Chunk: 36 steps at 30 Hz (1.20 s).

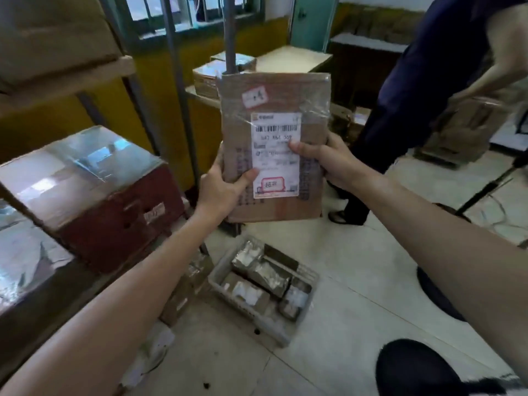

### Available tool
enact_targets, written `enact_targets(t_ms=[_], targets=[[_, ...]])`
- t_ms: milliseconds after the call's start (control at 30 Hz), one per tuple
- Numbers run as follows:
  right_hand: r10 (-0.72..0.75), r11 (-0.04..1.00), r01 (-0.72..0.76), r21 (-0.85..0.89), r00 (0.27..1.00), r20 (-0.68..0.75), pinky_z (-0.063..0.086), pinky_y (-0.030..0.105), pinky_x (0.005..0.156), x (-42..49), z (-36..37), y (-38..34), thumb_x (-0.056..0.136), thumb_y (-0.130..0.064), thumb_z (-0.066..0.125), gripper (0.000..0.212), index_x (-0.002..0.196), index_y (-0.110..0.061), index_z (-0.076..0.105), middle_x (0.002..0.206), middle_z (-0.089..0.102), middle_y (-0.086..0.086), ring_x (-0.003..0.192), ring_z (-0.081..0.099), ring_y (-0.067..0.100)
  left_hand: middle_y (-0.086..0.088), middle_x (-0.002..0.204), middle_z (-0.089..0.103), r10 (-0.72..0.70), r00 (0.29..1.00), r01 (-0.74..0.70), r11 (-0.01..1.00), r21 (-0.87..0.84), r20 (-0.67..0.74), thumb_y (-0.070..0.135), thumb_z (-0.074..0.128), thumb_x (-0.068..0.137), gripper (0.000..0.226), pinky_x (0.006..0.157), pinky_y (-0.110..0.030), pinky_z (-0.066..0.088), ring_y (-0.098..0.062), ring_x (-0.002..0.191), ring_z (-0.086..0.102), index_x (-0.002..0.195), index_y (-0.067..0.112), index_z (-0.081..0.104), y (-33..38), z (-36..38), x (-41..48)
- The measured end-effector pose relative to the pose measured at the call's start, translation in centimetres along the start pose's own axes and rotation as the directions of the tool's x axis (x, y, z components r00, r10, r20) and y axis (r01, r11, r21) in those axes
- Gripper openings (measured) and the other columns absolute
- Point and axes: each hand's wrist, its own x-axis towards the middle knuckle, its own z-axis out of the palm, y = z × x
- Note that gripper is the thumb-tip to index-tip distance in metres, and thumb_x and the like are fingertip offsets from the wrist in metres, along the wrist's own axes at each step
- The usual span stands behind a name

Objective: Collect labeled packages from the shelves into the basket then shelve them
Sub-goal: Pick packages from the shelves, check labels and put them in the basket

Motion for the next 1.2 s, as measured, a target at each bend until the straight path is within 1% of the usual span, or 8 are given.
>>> enact_targets(t_ms=[133, 267, 500, 667, 833, 967, 1067, 1200], targets=[[0.153, 0.988, -0.153, 0.004, 0.986, -0.059, 0.056, 0.021, 0.063, 2.3, -1.2, 7.9, 0.077, -0.011, 0.073, 0.029, 0.102, -0.017, 0.061, 0.093, 0.070, -0.003, 0.078, 0.071, 0.009, 0.018, 0.102, 0.061, -0.161, 0.974, 0.165, 0.986, -0.013, 0.159, 0.038, 0.069, 0.077, 0.064, 0.075, -0.010, 0.046, 0.001, 0.092, 0.059, 0.134, 0.023, 0.044, -6.2, 3.5, 0.3], [0.304, 0.952, -0.306, 0.005, 0.944, -0.127, 0.058, 0.022, 0.070, 5.5, -1.2, 15.9, 0.070, -0.016, 0.079, 0.017, 0.083, -0.019, 0.068, 0.084, 0.073, -0.008, 0.075, 0.071, 0.006, 0.021, 0.095, 0.062, -0.283, 0.924, 0.285, 0.958, 0.032, 0.259, 0.039, 0.069, 0.077, 0.052, 0.073, -0.006, 0.044, 0.004, 0.089, 0.060, 0.125, 0.025, 0.052, -12.4, 5.7, 1.7], [0.557, 0.828, -0.558, 0.057, 0.804, -0.211, 0.054, 0.039, 0.090, 7.3, -0.5, 28.8, 0.052, -0.035, 0.088, 0.063, 0.105, -0.009, 0.066, 0.102, 0.072, 0.003, 0.094, 0.070, 0.018, 0.023, 0.092, 0.061, -0.482, 0.771, 0.463, 0.873, 0.153, 0.417, 0.039, 0.068, 0.077, 0.046, 0.077, -0.015, 0.043, -0.002, 0.093, 0.057, 0.119, 0.026, 0.054, -23.6, 9.8, 2.7], [0.706, 0.698, -0.715, 0.029, 0.681, -0.195, 0.056, 0.037, 0.084, 5.2, -1.6, 38.0, 0.061, -0.033, 0.083, 0.045, 0.100, -0.020, 0.065, 0.102, 0.073, 0.002, 0.090, 0.070, 0.016, 0.029, 0.089, 0.058, -0.578, 0.686, 0.555, 0.808, 0.197, 0.441, 0.037, 0.071, 0.076, 0.049, 0.066, 0.000, 0.040, 0.007, 0.087, 0.059, 0.120, 0.027, 0.054, -31.1, 14.3, -1.3], [0.832, 0.541, -0.841, -0.011, 0.538, -0.134, 0.054, 0.033, 0.070, 4.1, -2.5, 47.2, 0.070, -0.029, 0.079, 0.051, 0.115, -0.016, 0.059, 0.106, 0.071, 0.004, 0.089, 0.070, 0.019, 0.010, 0.107, 0.063, -0.713, 0.561, 0.753, 0.651, 0.098, 0.421, 0.023, 0.070, 0.079, 0.055, 0.085, -0.026, 0.049, -0.010, 0.101, 0.061, 0.129, 0.018, 0.047, -37.9, 19.8, -6.4], [0.815, 0.541, -0.827, -0.151, 0.561, -0.148, 0.053, 0.034, 0.085, 5.9, -4.0, 52.4, 0.070, -0.025, 0.079, 0.040, 0.106, -0.022, 0.062, 0.108, 0.069, 0.001, 0.091, 0.067, 0.017, 0.006, 0.109, 0.065, -0.787, 0.487, 0.851, 0.525, -0.006, 0.379, 0.020, 0.069, 0.080, 0.050, 0.084, -0.029, 0.053, -0.005, 0.097, 0.064, 0.125, 0.022, 0.048, -42.3, 24.3, -8.8], [0.749, 0.589, -0.745, -0.313, 0.649, -0.135, 0.047, 0.015, 0.067, 9.1, -5.3, 56.2, 0.073, -0.029, 0.077, 0.031, 0.094, -0.033, 0.056, 0.098, 0.064, -0.008, 0.076, 0.060, 0.002, 0.017, 0.092, 0.065, -0.841, 0.455, 0.890, 0.444, -0.108, 0.294, 0.021, 0.073, 0.076, 0.037, 0.067, -0.015, 0.052, 0.005, 0.082, 0.064, 0.108, 0.030, 0.055, -45.5, 28.1, -8.9], [0.706, 0.546, -0.614, -0.570, 0.704, -0.082, 0.042, 0.013, 0.061, 13.9, -5.9, 62.2, 0.073, -0.038, 0.076, 0.060, 0.123, -0.019, 0.049, 0.109, 0.062, -0.001, 0.081, 0.057, 0.013, 0.022, 0.092, 0.063, -0.881, 0.387, 0.920, 0.347, -0.182, 0.274, 0.031, 0.071, 0.078, 0.031, 0.066, -0.013, 0.047, 0.006, 0.084, 0.059, 0.103, 0.038, 0.055, -50.4, 32.4, -8.6]])
